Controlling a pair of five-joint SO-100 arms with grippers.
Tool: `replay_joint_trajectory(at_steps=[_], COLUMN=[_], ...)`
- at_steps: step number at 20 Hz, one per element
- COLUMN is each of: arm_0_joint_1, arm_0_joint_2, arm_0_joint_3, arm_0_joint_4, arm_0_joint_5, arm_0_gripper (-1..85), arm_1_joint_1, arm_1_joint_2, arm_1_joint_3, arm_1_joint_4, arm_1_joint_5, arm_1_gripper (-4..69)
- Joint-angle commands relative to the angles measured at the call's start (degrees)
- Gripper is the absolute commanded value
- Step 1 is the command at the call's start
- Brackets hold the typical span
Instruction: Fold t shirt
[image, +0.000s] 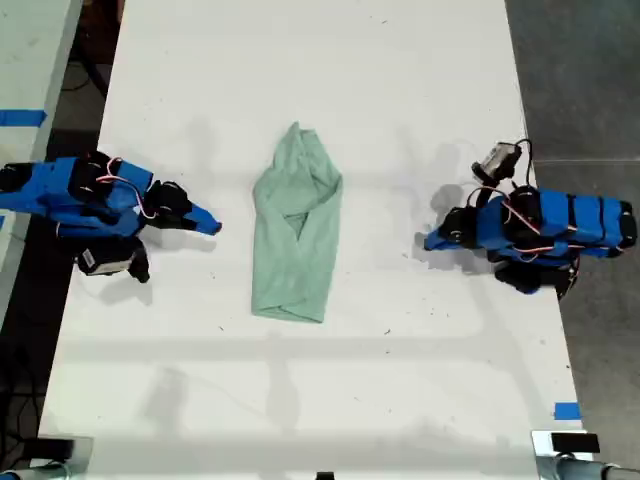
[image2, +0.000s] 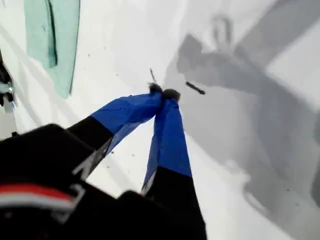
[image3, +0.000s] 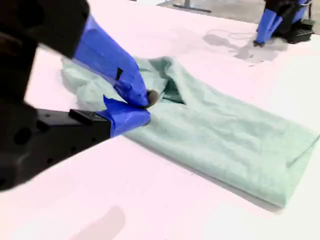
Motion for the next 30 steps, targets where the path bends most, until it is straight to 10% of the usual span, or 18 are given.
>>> replay_joint_trajectory(at_steps=[1,10,16,25,28,30], arm_0_joint_1=[6.59,16.88,14.59,14.68,16.00,16.96], arm_0_joint_2=[-38.32,-86.92,-96.68,-119.00,-120.41,-120.15], arm_0_joint_3=[-28.48,-74.97,-76.46,-97.82,-101.34,-102.57], arm_0_joint_4=[-1.05,16.35,17.05,23.99,24.87,24.96], arm_0_joint_5=[-2.72,-6.94,-6.24,-1.85,-1.76,-1.76], arm_0_gripper=[-0.2,1.2,12.4,-0.1,-0.1,-0.1], arm_1_joint_1=[-5.54,-20.65,-20.57,-17.67,-16.88,-16.52], arm_1_joint_2=[-33.66,-104.94,-112.59,-117.86,-120.15,-121.73], arm_1_joint_3=[-24.79,-101.95,-107.84,-108.19,-107.84,-107.75], arm_1_joint_4=[-7.82,5.27,2.11,-2.55,-2.46,-2.20], arm_1_joint_5=[-1.14,-6.42,-8.09,-10.37,-9.58,-8.88], arm_1_gripper=[0.2,0.1,25.7,26.4,22.8,-1.2])
